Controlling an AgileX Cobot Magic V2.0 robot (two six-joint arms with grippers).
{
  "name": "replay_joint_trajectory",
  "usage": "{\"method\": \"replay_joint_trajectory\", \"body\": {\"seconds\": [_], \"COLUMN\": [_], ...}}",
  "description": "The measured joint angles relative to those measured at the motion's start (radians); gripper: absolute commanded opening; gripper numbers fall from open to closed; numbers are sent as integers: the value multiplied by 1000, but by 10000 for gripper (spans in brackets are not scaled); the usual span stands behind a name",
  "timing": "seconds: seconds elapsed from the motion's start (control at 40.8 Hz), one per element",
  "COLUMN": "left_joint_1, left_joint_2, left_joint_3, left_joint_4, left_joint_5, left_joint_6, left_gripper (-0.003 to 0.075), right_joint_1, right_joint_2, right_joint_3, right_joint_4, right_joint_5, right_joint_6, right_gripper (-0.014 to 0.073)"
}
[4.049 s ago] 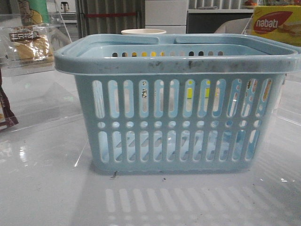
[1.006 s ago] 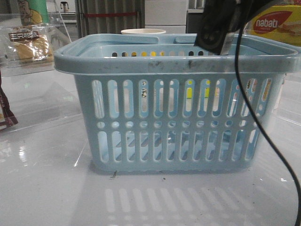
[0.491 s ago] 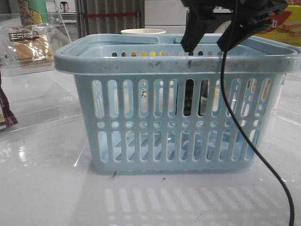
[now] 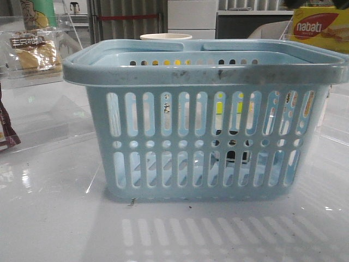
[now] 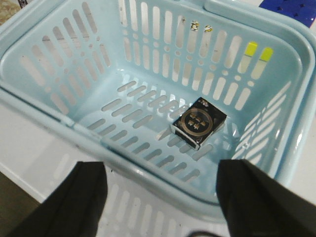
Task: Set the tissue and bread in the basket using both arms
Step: 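Reach the left gripper to the shelf and grasp the bagged bread bun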
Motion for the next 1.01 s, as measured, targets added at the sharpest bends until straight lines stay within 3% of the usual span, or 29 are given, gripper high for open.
{"method": "replay_joint_trajectory", "body": {"seconds": [0.172, 0.294, 0.393, 0.663, 1.006], "left_joint_1": [0, 0, 0, 0, 0], "left_joint_2": [0, 0, 0, 120, 497], "left_joint_3": [20, 36, 36, -32, -316], "left_joint_4": [0, 0, 0, -39, -64], "left_joint_5": [-1, 1, 1, -30, -48], "left_joint_6": [0, 0, 0, 0, 0], "left_gripper": [419, 551, 610, 605, 605], "right_joint_1": [0, 0, 0, 0, 0], "right_joint_2": [-167, -242, -261, -261, -261], "right_joint_3": [119, 161, 169, 170, 170], "right_joint_4": [-4, -5, -5, -6, -6], "right_joint_5": [2, 18, 27, 28, 28], "right_joint_6": [-4, -4, -4, -4, -4], "right_gripper": [570, 570, 570, 570, 570]}}
